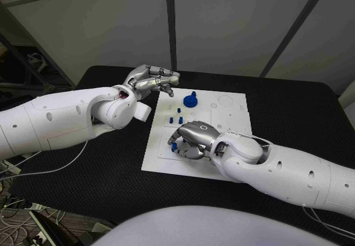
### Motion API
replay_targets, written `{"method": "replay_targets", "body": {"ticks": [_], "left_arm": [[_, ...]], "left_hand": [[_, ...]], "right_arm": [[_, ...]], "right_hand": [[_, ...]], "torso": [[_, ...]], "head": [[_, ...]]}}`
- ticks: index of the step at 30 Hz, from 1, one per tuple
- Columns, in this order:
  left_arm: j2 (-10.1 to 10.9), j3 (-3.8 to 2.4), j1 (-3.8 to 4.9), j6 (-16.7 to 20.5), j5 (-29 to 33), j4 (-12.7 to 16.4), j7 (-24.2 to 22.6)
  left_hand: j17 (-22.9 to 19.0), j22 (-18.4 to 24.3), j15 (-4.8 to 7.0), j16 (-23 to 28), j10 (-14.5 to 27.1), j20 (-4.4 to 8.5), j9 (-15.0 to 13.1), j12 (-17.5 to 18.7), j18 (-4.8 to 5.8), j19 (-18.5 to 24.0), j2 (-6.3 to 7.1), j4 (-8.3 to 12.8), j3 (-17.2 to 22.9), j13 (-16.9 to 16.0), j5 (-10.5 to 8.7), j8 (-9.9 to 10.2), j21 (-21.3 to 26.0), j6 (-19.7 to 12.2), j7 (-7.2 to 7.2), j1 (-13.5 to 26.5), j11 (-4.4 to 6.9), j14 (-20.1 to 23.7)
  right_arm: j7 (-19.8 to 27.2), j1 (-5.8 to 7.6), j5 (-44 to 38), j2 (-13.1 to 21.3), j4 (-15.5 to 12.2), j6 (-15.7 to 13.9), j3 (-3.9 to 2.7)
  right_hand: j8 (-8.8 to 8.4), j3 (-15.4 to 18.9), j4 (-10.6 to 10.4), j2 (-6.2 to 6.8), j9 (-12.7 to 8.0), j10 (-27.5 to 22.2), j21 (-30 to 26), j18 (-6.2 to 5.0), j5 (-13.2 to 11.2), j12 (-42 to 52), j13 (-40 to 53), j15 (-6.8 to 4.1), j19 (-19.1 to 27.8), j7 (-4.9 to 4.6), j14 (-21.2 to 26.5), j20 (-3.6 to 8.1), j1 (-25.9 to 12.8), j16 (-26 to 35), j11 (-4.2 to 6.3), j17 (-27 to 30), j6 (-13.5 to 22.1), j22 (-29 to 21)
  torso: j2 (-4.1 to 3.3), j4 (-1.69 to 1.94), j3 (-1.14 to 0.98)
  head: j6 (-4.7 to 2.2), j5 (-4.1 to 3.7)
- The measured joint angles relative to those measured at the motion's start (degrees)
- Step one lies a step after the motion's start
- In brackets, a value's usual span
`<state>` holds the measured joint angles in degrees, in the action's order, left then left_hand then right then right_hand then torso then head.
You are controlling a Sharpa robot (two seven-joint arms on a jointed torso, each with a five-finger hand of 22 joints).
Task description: Assemble the parts on the task board
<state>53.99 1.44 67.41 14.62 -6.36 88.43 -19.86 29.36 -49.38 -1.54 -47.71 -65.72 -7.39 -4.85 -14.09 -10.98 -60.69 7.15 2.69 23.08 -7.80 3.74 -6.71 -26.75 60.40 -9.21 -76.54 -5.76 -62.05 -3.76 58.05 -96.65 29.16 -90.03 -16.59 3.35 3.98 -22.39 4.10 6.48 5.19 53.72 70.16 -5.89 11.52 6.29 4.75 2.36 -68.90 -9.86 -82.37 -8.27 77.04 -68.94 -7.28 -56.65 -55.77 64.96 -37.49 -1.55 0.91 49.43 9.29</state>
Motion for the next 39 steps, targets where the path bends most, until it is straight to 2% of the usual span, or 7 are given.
{"method": "replay_targets", "body": {"ticks": [15, 22, 26, 29, 32, 35, 39], "left_arm": [[0.1, 0.00, 0.00, -0.1, 0.0, -0.3, 0.1], [0.1, 0.01, 0.00, -0.1, 0.0, -0.6, 0.1], [0.1, 0.02, 0.00, -0.1, 0.0, -0.9, 0.1], [0.0, 0.02, 0.00, -0.1, 0.0, -1.0, 0.1], [0.0, 0.05, 0.00, -0.1, 0.0, -1.0, 0.0], [0.0, 0.07, 0.00, -0.1, 0.0, -1.0, -0.1], [0.0, 0.10, 0.00, -0.1, 0.0, -0.9, -0.2]], "left_hand": [[0.0, 0.0, 0.00, 0.0, 0.0, 0.00, 0.0, 0.0, 0.01, 0.0, 0.00, 0.0, 0.0, 0.0, 0.00, 0.0, 0.0, 0.0, 0.00, 0.0, 0.00, 0.0], [0.0, 0.1, 0.00, 0.2, 0.0, 0.00, 0.0, 0.0, 0.01, 0.0, 0.00, 0.2, -0.2, 0.0, 0.00, 0.2, 0.0, 0.0, 0.00, 0.0, 0.00, 0.0], [-0.1, 0.2, -0.20, 0.2, 0.0, 0.00, 0.0, 0.0, 0.00, 0.0, 0.00, -0.1, -0.5, -0.1, 0.00, 0.2, 0.0, 0.0, 0.00, 0.0, 0.00, 0.2], [-0.1, 0.3, -0.20, 0.2, 0.0, 0.00, 0.1, 0.0, 0.00, 0.0, -0.12, -0.2, -0.9, -0.1, 0.00, 0.2, 0.4, -0.1, -0.15, 0.1, 0.00, 0.2], [-0.1, 0.4, -0.20, 0.5, 0.0, -0.07, 0.1, 0.0, 0.00, -0.1, -0.29, -0.4, -1.4, -0.2, 0.00, 0.4, 0.4, -0.2, -0.21, 0.3, 0.00, 0.2], [-0.1, 0.6, -0.20, 0.5, 0.0, -0.21, 0.1, 0.0, 0.00, -0.2, 0.10, -0.6, -1.6, -0.3, 0.00, 0.4, 0.7, -0.2, -0.21, 0.7, 0.00, 0.2], [-0.3, 1.0, -0.20, 0.9, 0.0, -0.20, 0.1, 0.0, 0.01, -0.2, 0.65, -1.2, -2.7, -0.4, 0.00, 0.4, 1.4, -0.2, -0.21, 2.1, 0.00, 0.2]], "right_arm": [[2.0, 0.01, 1.4, 2.8, -3.3, -6.5, -0.01], [4.0, 0.54, 6.2, 8.7, -8.4, -9.7, -0.18], [4.1, 1.98, 11.4, 13.7, -10.4, -9.6, -1.50], [3.4, 2.90, 15.2, 18.0, -11.4, -8.9, -1.98], [1.9, 3.24, 18.9, 22.7, -12.6, -7.6, -2.08], [-0.1, 3.38, 21.8, 26.5, -13.6, -6.6, -2.10], [-2.9, 3.50, 24.3, 30.5, -15.1, -5.9, -2.14]], "right_hand": [[0.00, 2.7, -0.2, 0.00, -0.3, -1.5, -1.6, -0.36, 0.3, 3.3, -0.2, -0.01, 1.0, 0.52, 0.8, -0.32, 0.0, 1.0, -0.33, 2.2, 2.1, -1.9], [1.00, 3.3, -1.5, -1.10, 0.2, 6.5, -2.0, -0.36, 1.0, 7.9, 0.6, -0.58, 1.1, -0.55, 1.1, 0.42, -0.6, 1.8, 0.93, 3.3, 0.0, -1.9], [2.34, 3.9, -2.7, -1.52, 0.8, 14.3, 0.5, -0.36, 1.1, 11.2, 2.3, -2.15, -2.0, 0.79, -0.5, 1.43, -1.4, 0.6, 2.84, 1.5, -2.7, 0.9], [3.13, 5.6, -4.1, -0.33, 1.3, 19.9, 3.1, -0.34, 2.4, 16.1, 5.8, -3.48, -5.0, 2.20, -1.6, 2.78, -3.1, -1.8, 4.54, -2.0, -4.1, 4.0], [4.46, 8.5, -5.3, -0.26, 2.2, 22.8, 6.9, 1.51, 3.9, 31.8, 22.1, -4.66, -8.9, 3.32, -1.6, 4.02, -4.2, -7.4, 5.86, -10.0, -5.2, 8.6], [5.82, 11.7, -7.4, -1.50, 3.8, 22.5, 9.0, 1.49, 6.6, 51.6, 44.5, -5.24, -10.7, 3.53, -1.6, 4.20, -4.9, -11.1, 5.88, -15.5, -5.2, 9.9], [7.40, 15.4, -9.5, -2.02, 5.9, 24.7, 10.9, 2.38, 10.6, 64.5, 60.2, -5.24, -12.1, 3.81, -1.6, 4.44, -5.5, -13.7, 6.05, -18.2, -4.9, 10.0]], "torso": [[0.05, -0.05, -0.01], [0.19, -0.10, 0.03], [0.40, -0.24, 0.10], [0.58, -0.31, 0.21], [0.68, -0.38, 0.30], [0.76, -0.47, 0.41], [0.90, -0.62, 0.62]], "head": [[-0.31, -0.29], [-0.75, -0.97], [-0.95, -1.59], [-1.12, -2.50], [-1.37, -3.87], [-1.41, -5.09], [-1.38, -6.72]]}}
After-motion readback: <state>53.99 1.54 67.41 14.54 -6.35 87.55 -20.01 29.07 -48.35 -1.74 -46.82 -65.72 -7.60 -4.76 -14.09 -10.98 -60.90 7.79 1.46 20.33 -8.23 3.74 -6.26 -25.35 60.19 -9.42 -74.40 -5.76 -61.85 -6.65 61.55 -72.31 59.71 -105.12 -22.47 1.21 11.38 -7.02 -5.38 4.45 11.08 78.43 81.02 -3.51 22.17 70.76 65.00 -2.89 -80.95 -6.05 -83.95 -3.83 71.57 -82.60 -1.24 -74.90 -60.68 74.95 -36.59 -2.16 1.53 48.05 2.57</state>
